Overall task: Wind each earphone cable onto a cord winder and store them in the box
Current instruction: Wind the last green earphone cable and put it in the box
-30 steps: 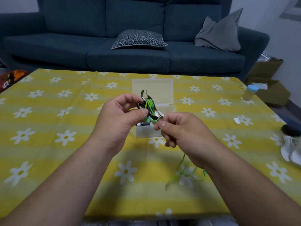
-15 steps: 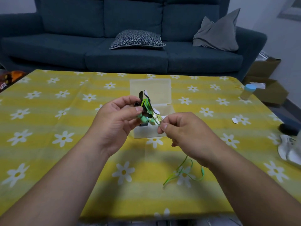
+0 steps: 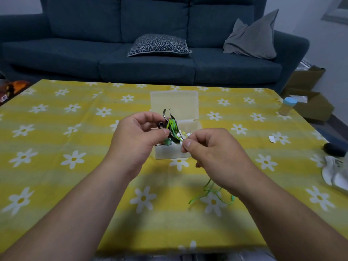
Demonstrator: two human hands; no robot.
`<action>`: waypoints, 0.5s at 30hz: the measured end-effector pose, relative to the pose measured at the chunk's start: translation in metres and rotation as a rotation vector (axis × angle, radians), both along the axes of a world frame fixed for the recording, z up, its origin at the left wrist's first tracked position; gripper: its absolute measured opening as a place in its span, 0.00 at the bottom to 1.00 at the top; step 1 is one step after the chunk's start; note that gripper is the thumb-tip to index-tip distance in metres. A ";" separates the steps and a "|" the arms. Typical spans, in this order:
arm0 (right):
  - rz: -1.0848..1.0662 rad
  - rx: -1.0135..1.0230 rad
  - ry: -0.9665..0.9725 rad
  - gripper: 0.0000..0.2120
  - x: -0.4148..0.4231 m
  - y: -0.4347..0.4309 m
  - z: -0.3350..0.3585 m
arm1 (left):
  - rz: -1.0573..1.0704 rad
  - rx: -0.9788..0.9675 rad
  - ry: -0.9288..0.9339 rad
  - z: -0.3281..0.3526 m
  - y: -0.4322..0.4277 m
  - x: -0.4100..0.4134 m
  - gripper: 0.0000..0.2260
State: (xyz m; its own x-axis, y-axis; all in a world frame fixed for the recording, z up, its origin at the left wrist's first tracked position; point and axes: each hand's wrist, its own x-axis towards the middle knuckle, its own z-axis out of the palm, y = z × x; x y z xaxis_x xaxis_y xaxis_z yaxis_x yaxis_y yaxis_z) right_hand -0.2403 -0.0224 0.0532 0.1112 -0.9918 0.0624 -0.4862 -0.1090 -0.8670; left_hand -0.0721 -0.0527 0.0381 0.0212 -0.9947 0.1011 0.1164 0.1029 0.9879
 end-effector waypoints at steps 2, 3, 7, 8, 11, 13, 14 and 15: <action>-0.018 -0.014 -0.031 0.11 0.000 0.000 0.002 | 0.005 -0.076 -0.136 -0.001 0.001 -0.001 0.11; -0.024 -0.008 -0.067 0.11 -0.001 -0.001 0.004 | 0.005 -0.108 -0.205 -0.003 0.001 -0.001 0.11; -0.028 0.048 -0.228 0.10 -0.007 -0.005 0.013 | -0.057 -0.179 -0.448 -0.005 0.003 0.000 0.12; -0.033 0.047 -0.246 0.10 -0.009 -0.006 0.014 | -0.093 -0.179 -0.476 -0.006 0.005 -0.001 0.12; -0.063 0.019 -0.252 0.12 -0.017 -0.010 0.015 | -0.204 -0.161 -0.494 -0.005 0.009 -0.006 0.12; -0.102 -0.031 -0.175 0.12 -0.021 -0.014 0.014 | -0.288 -0.100 -0.398 -0.003 0.011 -0.009 0.11; -0.127 -0.062 -0.136 0.11 -0.024 -0.017 0.013 | -0.327 -0.066 -0.336 -0.002 0.013 -0.010 0.11; -0.151 -0.091 -0.114 0.10 -0.026 -0.019 0.012 | -0.362 -0.037 -0.275 -0.001 0.014 -0.011 0.11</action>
